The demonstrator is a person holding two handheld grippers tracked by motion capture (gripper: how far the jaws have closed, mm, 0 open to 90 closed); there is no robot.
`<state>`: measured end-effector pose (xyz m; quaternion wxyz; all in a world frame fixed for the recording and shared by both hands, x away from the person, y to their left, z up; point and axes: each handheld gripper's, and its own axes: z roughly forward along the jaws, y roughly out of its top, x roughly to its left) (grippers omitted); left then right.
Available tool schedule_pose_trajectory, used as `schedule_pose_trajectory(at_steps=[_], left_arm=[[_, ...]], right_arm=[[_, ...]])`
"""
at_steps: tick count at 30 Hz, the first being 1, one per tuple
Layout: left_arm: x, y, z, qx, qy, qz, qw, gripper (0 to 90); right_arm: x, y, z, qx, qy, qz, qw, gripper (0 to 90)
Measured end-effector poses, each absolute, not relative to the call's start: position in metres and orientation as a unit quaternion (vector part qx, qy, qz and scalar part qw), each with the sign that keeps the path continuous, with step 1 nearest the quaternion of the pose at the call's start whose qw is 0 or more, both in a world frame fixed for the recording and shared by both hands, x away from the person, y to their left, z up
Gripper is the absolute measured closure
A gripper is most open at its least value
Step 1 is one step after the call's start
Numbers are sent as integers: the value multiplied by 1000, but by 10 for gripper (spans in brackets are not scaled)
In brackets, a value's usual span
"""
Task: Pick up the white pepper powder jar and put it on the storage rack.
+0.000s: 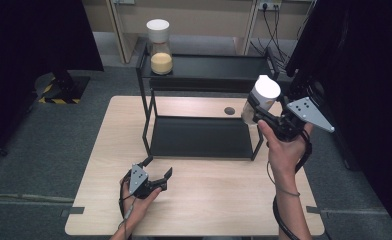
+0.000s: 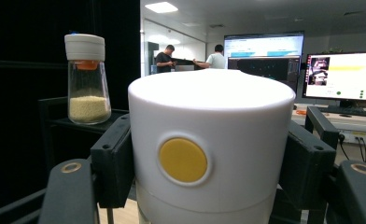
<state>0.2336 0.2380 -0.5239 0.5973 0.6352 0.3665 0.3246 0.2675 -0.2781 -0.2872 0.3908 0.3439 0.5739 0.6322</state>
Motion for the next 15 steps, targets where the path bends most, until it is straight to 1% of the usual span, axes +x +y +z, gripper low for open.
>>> schedule_pose_trajectory(at_steps=[15], left_arm=[[233, 238, -524, 635, 366, 325, 598, 135]], right_arm=[[280, -273, -270, 350, 570, 630, 395, 309]])
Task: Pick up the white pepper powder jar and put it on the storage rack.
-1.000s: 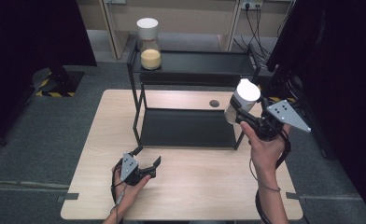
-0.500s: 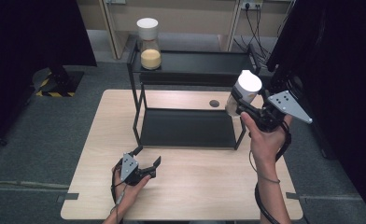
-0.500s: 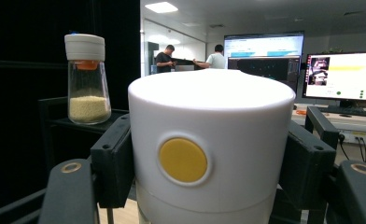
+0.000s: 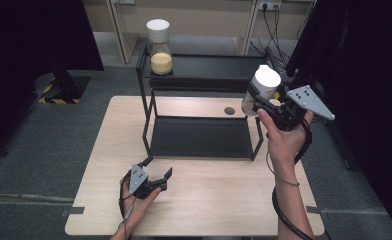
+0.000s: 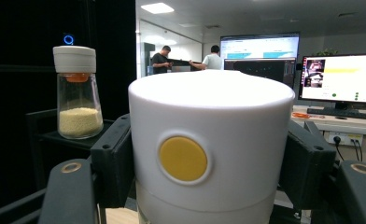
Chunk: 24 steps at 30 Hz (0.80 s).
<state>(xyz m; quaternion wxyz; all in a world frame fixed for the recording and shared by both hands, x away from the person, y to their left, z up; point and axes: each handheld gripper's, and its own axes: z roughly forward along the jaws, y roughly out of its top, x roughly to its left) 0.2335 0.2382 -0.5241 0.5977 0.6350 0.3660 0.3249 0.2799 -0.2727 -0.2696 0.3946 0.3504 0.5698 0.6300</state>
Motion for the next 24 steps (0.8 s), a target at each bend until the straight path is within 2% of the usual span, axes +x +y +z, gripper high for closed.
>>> schedule_pose_trajectory(at_steps=[24], left_arm=[[234, 239, -524, 635, 366, 324, 598, 134]], right_arm=[[302, -266, -246, 365, 570, 615, 404, 309]])
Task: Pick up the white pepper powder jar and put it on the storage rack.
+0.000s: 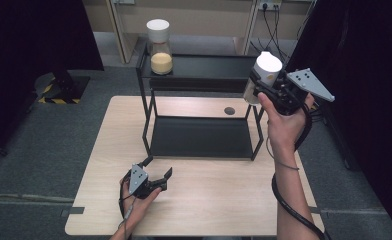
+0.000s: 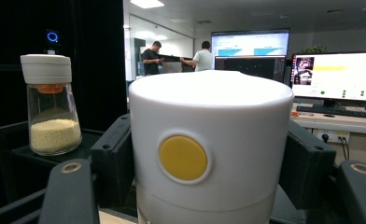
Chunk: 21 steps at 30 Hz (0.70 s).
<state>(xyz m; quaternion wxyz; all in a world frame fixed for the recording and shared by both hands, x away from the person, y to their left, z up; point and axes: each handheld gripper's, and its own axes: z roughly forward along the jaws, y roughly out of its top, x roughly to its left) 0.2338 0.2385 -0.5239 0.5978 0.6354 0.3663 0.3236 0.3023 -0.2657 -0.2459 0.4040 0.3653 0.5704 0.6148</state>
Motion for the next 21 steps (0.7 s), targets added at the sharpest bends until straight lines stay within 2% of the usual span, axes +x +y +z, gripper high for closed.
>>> schedule_pose_trajectory(at_steps=[21], left_arm=[[234, 239, -524, 635, 366, 323, 599, 134]], right_arm=[[323, -252, -219, 377, 570, 603, 412, 309]])
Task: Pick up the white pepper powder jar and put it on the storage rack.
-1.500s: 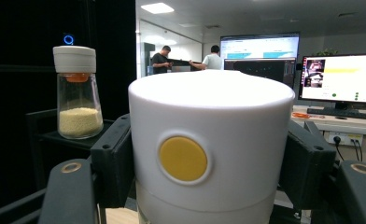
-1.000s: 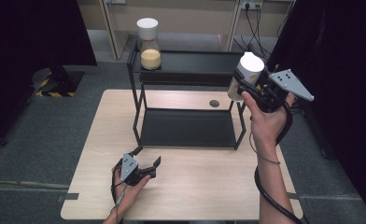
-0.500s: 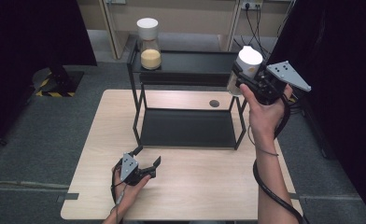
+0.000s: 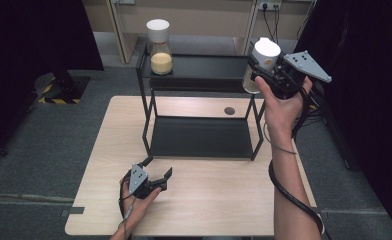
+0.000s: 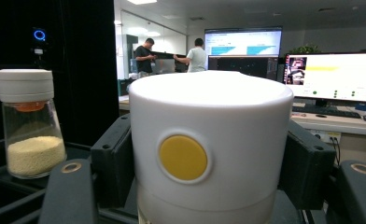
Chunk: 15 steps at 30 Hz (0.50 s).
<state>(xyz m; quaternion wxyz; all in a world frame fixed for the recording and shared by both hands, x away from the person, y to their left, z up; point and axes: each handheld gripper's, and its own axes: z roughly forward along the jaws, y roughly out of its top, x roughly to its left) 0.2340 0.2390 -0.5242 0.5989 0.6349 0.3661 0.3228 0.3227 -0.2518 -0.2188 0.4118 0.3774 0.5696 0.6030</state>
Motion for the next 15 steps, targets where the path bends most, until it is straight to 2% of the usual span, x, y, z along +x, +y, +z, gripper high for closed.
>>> schedule_pose_trajectory(at_steps=[15], left_arm=[[234, 239, -524, 635, 365, 323, 599, 134]], right_arm=[[346, -242, -204, 390, 570, 595, 412, 308]])
